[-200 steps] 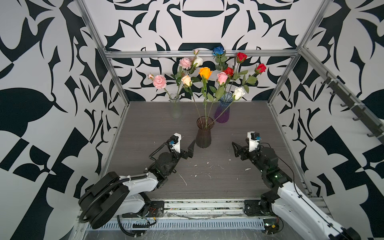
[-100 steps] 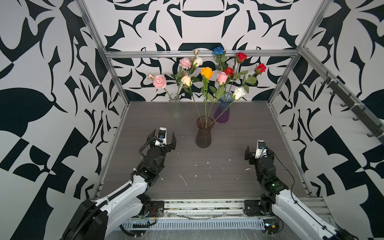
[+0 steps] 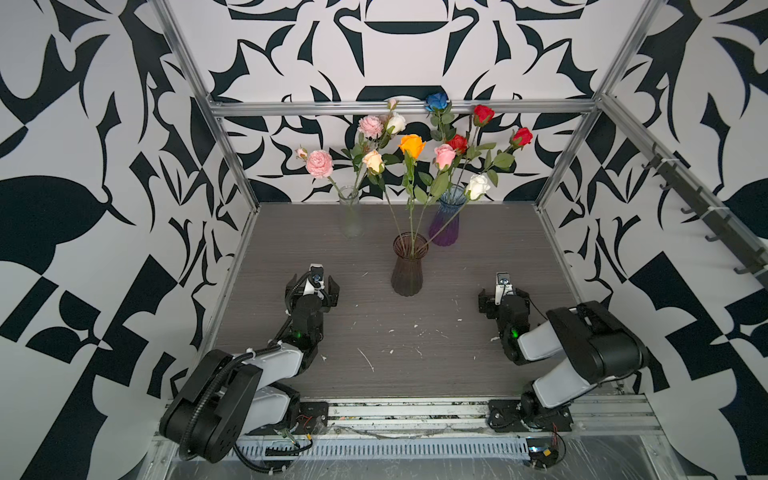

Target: Arrange the flowers into the vase

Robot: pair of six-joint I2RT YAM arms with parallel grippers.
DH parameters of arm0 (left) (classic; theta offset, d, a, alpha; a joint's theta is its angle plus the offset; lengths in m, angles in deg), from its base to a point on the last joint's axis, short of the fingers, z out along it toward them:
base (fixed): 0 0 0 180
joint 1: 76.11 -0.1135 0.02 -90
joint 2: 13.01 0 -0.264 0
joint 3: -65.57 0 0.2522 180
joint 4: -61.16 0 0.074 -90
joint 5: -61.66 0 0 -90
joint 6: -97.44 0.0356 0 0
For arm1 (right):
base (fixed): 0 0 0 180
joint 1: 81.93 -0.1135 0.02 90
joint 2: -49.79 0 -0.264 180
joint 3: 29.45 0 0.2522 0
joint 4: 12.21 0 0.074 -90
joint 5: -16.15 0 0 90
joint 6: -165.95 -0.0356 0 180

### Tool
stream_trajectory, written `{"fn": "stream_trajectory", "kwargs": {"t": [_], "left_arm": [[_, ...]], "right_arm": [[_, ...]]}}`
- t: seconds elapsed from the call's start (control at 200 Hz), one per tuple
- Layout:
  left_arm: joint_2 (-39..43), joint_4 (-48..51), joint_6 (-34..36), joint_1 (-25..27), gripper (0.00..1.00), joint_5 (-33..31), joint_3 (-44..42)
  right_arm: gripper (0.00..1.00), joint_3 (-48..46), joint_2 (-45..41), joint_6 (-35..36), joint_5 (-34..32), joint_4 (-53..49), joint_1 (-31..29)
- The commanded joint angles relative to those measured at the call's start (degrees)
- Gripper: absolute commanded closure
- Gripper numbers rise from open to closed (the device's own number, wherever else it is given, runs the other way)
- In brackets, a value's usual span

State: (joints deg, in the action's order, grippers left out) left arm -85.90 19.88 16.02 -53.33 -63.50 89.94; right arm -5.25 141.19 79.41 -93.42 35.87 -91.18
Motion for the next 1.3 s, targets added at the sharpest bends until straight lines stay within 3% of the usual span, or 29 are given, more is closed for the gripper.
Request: {"fn": "stream_trajectory", "kwargs": {"t": [0.0,0.1,0.17,0.23,0.365,0.46,0.54,0.615,0.72,0.805,0.895,1.0,1.295], "left_arm": [[-4.1,-7.2,-2.1,-1.2,0.0,-3.9,0.3],[-10.1,-13.7,-0.1,-1.3,0.01,-8.6,2.1],[-15.8,-18.4,-0.8,-3.2,0.01,-4.9,2.2],[-21.5,-26.4,3.1,-4.0,0.01,-4.3,3.3],[-18.1,-18.3,0.6,-4.3,0.01,-1.7,3.9],[-17.6,-19.4,-1.5,-8.0,0.01,6.4,2.3],[-17.3,-15.9,-5.7,-13.1,0.01,17.8,1.7],[-19.9,-17.0,-6.9,-15.5,0.01,17.3,3.6],[-15.8,5.1,-9.6,-15.9,0.01,18.2,11.2],[-18.6,-4.9,-7.6,-16.2,0.01,17.9,8.8],[-16.4,1.8,-9.1,-16.1,0.01,18.5,10.1],[-17.9,-2.8,-8.0,-16.1,0.01,18.1,9.3],[-17.5,-0.2,-8.4,-16.3,0.01,19.0,10.1]], "right_arm": [[0.01,4.0,-1.7,-2.8,4.3,2.8,2.1],[0.01,4.1,-2.5,-3.3,3.1,1.1,2.1],[0.01,3.9,-2.2,-4.1,1.8,2.2,2.1],[0.01,3.4,-1.7,-4.6,-0.2,3.8,2.1],[0.0,5.9,-2.1,-5.5,-3.5,-1.5,2.1],[0.0,7.0,-2.0,-5.7,-3.8,-3.4,2.1],[0.0,7.1,-2.1,-5.7,-3.8,-3.6,2.1],[0.0,7.5,-1.9,-5.9,-3.9,-4.1,2.1],[0.0,8.6,-2.4,-5.7,-3.5,-7.2,2.0],[0.0,8.4,-1.7,-5.4,-3.6,-5.7,2.0],[0.0,8.8,-2.0,-5.4,-3.6,-6.7,2.0],[0.0,8.7,-1.9,-5.4,-3.6,-6.6,2.0],[0.0,9.6,-1.4,-5.5,-2.3,-7.4,2.0]]}}
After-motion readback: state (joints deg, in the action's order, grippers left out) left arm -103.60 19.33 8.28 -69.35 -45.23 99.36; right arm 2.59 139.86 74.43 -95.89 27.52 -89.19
